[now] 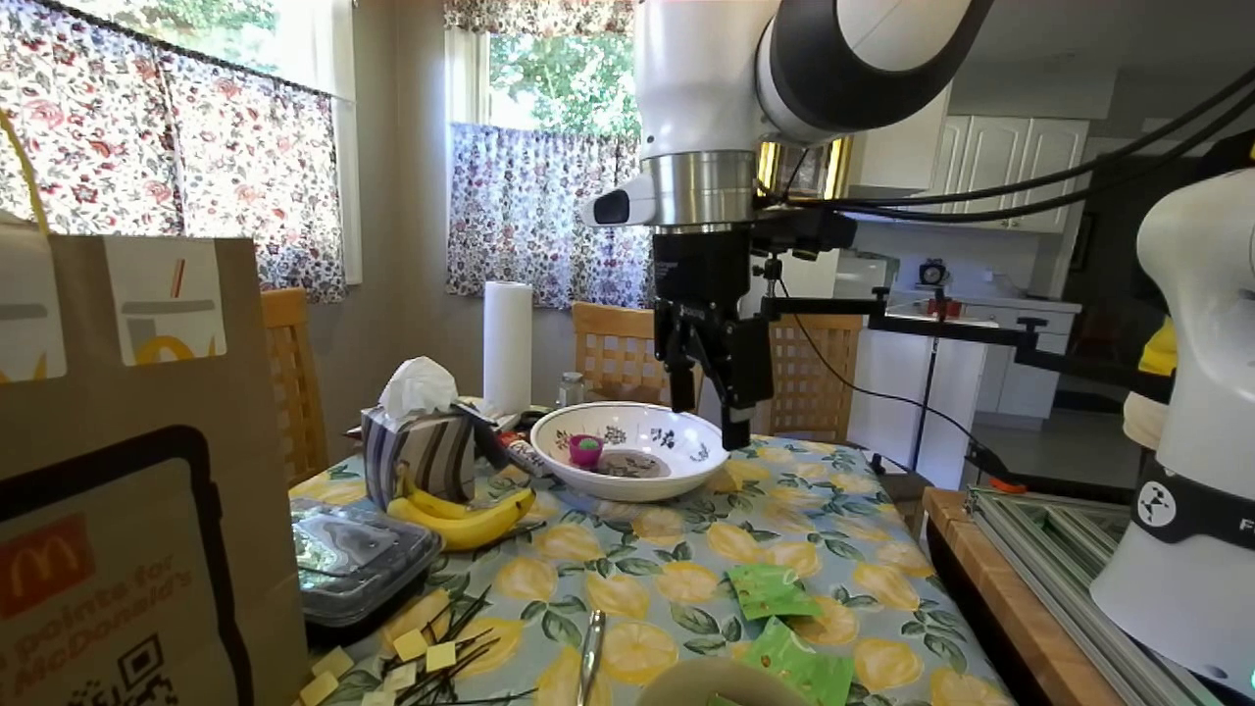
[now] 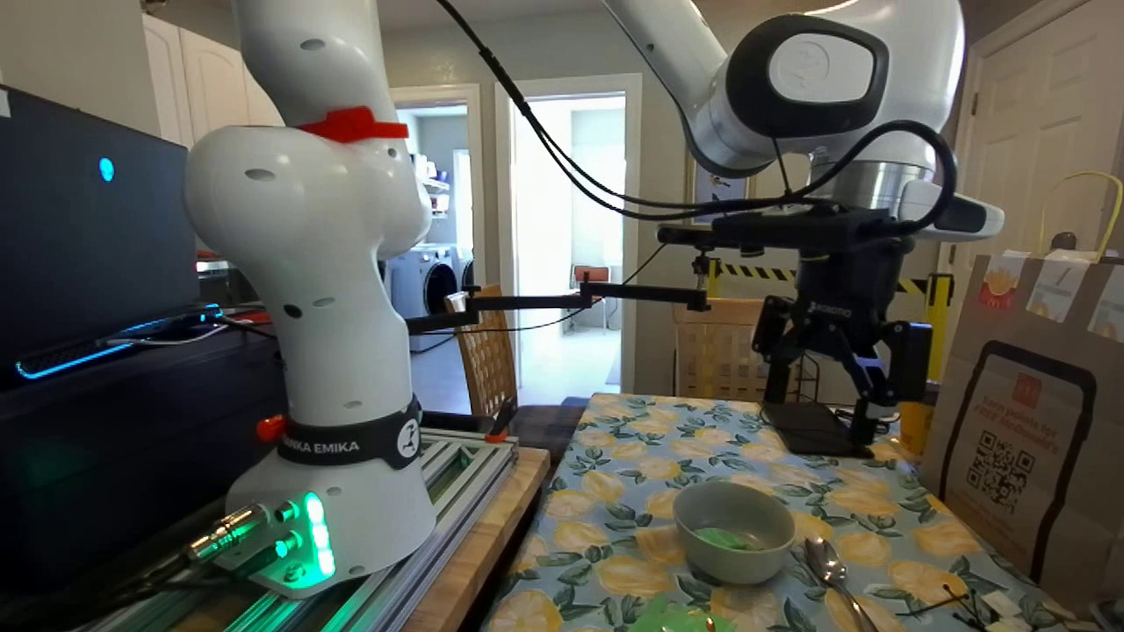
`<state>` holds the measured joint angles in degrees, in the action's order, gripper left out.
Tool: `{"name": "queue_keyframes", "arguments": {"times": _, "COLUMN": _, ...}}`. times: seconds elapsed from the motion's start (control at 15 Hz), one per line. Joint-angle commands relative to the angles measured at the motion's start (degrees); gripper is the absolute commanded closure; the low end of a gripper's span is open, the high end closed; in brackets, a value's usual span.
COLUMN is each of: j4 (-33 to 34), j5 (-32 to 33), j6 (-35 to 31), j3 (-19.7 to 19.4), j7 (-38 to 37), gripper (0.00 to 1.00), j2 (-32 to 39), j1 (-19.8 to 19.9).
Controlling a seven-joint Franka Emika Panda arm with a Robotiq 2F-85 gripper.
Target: Remove the green sachet from the bowl, then put another green sachet in the bowl
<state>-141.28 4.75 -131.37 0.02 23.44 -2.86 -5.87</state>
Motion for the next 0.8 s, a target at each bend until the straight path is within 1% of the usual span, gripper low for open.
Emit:
{"name": "queue_keyframes", "arguments": {"times": 0.0, "j4": -1.1, "j5": -2.1, "j6": -2.0, "j3": 1.2, "j7": -0.6, "gripper": 0.0, "j2": 1.0, "j1": 0.7}}
{"name": "queue_keyframes", "arguments": {"times": 0.07, "j4": -1.2, "j5": -3.1, "j6": -1.4, "j3": 1.3, "j7": 0.6, "gripper": 0.0, "j2": 1.1, "j1": 0.6}}
{"name": "queue_keyframes", "arguments": {"times": 0.13, "j4": -0.3, "j5": -1.2, "j6": -0.7, "j3": 1.3, "j7": -0.2, "gripper": 0.0, "j2": 0.9, "j1": 0.9}}
{"name": "queue_keyframes", "arguments": {"times": 0.4, "j4": -0.4, "j5": -1.2, "j6": -0.7, "j3": 1.5, "j7": -0.2, "gripper": 0.0, "j2": 1.0, "j1": 0.9}}
{"name": "queue_keyframes", "arguments": {"times": 0.47, "j4": -1.0, "j5": -4.4, "j6": -1.1, "j3": 0.1, "j7": 0.7, "gripper": 0.0, "j2": -1.7, "j1": 2.1}}
{"name": "queue_keyframes", "arguments": {"times": 0.53, "j4": -0.9, "j5": -7.4, "j6": -1.1, "j3": -0.6, "j7": 1.4, "gripper": 0.0, "j2": -2.4, "j1": 2.8}}
{"name": "queue_keyframes", "arguments": {"times": 0.67, "j4": -0.5, "j5": -10.3, "j6": -2.4, "j3": -1.0, "j7": 0.1, "gripper": 0.0, "j2": -1.1, "j1": 3.3}}
{"name": "queue_keyframes", "arguments": {"times": 0.73, "j4": -0.7, "j5": -10.4, "j6": -4.1, "j3": -0.8, "j7": -1.1, "gripper": 0.0, "j2": -0.2, "j1": 3.3}}
